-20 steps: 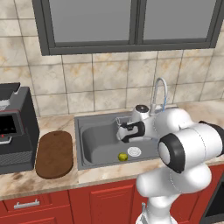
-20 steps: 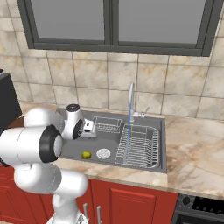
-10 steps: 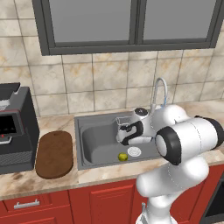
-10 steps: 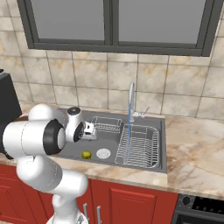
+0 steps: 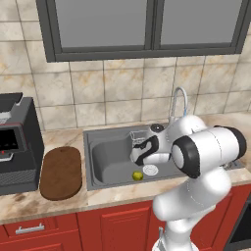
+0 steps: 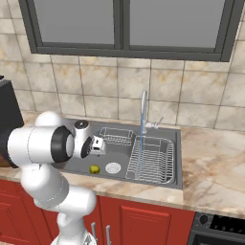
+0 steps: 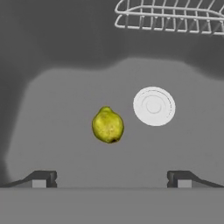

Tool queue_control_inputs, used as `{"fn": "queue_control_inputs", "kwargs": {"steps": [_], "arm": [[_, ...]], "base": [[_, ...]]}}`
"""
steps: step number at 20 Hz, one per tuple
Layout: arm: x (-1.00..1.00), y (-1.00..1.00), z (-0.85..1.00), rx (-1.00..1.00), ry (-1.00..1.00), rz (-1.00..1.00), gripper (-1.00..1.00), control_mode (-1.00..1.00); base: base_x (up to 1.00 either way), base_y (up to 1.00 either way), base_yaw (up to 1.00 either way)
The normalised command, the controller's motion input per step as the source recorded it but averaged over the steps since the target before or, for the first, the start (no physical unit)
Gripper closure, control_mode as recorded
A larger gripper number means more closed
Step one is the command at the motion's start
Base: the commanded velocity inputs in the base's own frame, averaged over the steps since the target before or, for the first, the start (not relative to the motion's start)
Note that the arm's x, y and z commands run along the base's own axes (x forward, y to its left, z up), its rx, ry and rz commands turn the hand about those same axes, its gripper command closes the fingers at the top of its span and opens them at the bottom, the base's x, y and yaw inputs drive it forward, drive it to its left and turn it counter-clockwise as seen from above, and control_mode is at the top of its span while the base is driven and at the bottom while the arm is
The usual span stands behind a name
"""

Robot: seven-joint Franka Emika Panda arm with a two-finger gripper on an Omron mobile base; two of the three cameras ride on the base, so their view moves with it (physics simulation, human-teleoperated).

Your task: Pick the pear from the sink and place it on the cutting board to airdry. Then turn off the sink faucet.

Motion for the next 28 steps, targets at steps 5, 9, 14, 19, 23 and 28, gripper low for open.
{"fn": "queue_control_inputs", "kwargs": {"steps": [5, 9, 14, 19, 23, 28], "arm": [[0.00, 0.02, -0.16, 0.00, 0.00, 0.00, -1.00, -1.00], [0.00, 0.05, -0.15, 0.00, 0.00, 0.00, -1.00, -1.00], [0.00, 0.06, -0.15, 0.00, 0.00, 0.00, -1.00, -1.00], [0.05, 0.03, -0.16, 0.00, 0.00, 0.00, -1.00, -1.00], [0.11, 0.00, -0.19, 0.00, 0.00, 0.00, -1.00, -1.00], [0.14, 0.00, -0.25, 0.00, 0.00, 0.00, -1.00, -1.00]], "base": [[0.00, 0.00, 0.00], [0.00, 0.00, 0.00], [0.00, 0.00, 0.00], [0.00, 0.00, 0.00], [0.00, 0.00, 0.00], [0.00, 0.00, 0.00]]}}
